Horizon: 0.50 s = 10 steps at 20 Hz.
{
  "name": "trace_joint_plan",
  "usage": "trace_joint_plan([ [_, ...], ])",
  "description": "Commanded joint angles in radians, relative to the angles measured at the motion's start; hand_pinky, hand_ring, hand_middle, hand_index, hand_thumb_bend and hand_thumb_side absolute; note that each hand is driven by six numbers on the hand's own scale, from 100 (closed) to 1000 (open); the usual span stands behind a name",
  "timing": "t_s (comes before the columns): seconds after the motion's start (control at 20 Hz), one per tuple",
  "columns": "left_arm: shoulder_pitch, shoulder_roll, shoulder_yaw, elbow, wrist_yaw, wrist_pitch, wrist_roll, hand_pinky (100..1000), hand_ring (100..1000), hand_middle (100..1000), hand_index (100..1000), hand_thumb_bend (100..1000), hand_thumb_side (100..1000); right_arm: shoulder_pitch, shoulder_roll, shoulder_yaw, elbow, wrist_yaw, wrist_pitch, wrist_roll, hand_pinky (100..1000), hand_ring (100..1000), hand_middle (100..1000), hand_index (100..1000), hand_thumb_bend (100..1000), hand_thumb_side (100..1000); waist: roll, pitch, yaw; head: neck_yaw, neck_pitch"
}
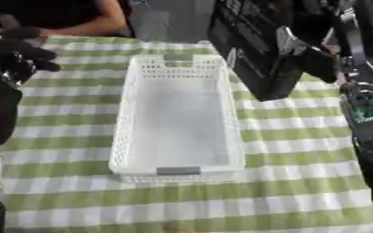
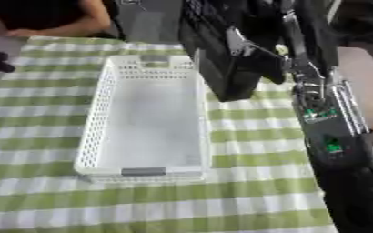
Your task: Pick up objects on the table and place them in the box.
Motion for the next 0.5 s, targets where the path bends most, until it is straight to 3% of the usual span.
trace_joint_plan([
  [0.05,-0.007,0.004,-0.005,-0.020,0.006,-0.001,-0.006,659,663,799,724,503,819,-0.051,0.022,0.021,0.072,0.020,-0.039,0.028,279,488,782,674,100,100,0.003,-0.013,0.004,-0.017,0.000],
  [0.15,-0.008,0.004,-0.007,-0.020,0.008,0.000,-0.009,659,664,799,724,502,820,-0.073,0.045,0.038,0.141,0.031,-0.077,0.054,332,526,806,701,100,100,0.004,-0.013,0.008,-0.023,0.000],
  [0.2,-0.009,0.003,-0.009,-0.020,0.009,0.000,-0.011,660,664,799,723,501,820,-0.084,0.059,0.048,0.183,0.035,-0.107,0.076,424,606,851,745,100,100,0.004,-0.012,0.011,-0.028,0.000],
  [0.25,-0.010,0.003,-0.010,-0.020,0.010,0.001,-0.012,660,664,799,723,501,820,-0.094,0.071,0.055,0.227,0.039,-0.142,0.104,424,606,851,745,100,100,0.004,-0.012,0.013,-0.031,0.000],
  [0.3,-0.011,0.003,-0.010,-0.020,0.011,0.001,-0.013,659,664,799,723,501,821,-0.103,0.082,0.062,0.265,0.045,-0.181,0.132,618,796,927,834,100,220,0.005,-0.012,0.016,-0.034,0.000],
  [0.35,-0.011,0.002,-0.011,-0.020,0.012,0.002,-0.014,659,664,799,723,501,821,-0.109,0.092,0.069,0.304,0.052,-0.223,0.168,601,781,920,827,100,194,0.005,-0.011,0.017,-0.036,0.000],
  [0.4,-0.012,0.002,-0.011,-0.020,0.012,0.002,-0.015,659,663,799,723,501,821,-0.113,0.101,0.072,0.338,0.057,-0.261,0.201,751,905,961,875,100,424,0.005,-0.010,0.019,-0.038,0.000],
  [0.45,-0.012,0.001,-0.012,-0.020,0.013,0.003,-0.016,659,663,799,723,501,821,-0.114,0.107,0.074,0.366,0.060,-0.294,0.229,720,882,955,868,100,382,0.005,-0.010,0.020,-0.038,0.000],
  [0.5,-0.012,0.001,-0.012,-0.020,0.013,0.003,-0.017,659,663,799,723,501,821,-0.114,0.112,0.076,0.386,0.061,-0.324,0.251,822,959,969,887,100,492,0.005,-0.009,0.021,-0.038,0.000],
])
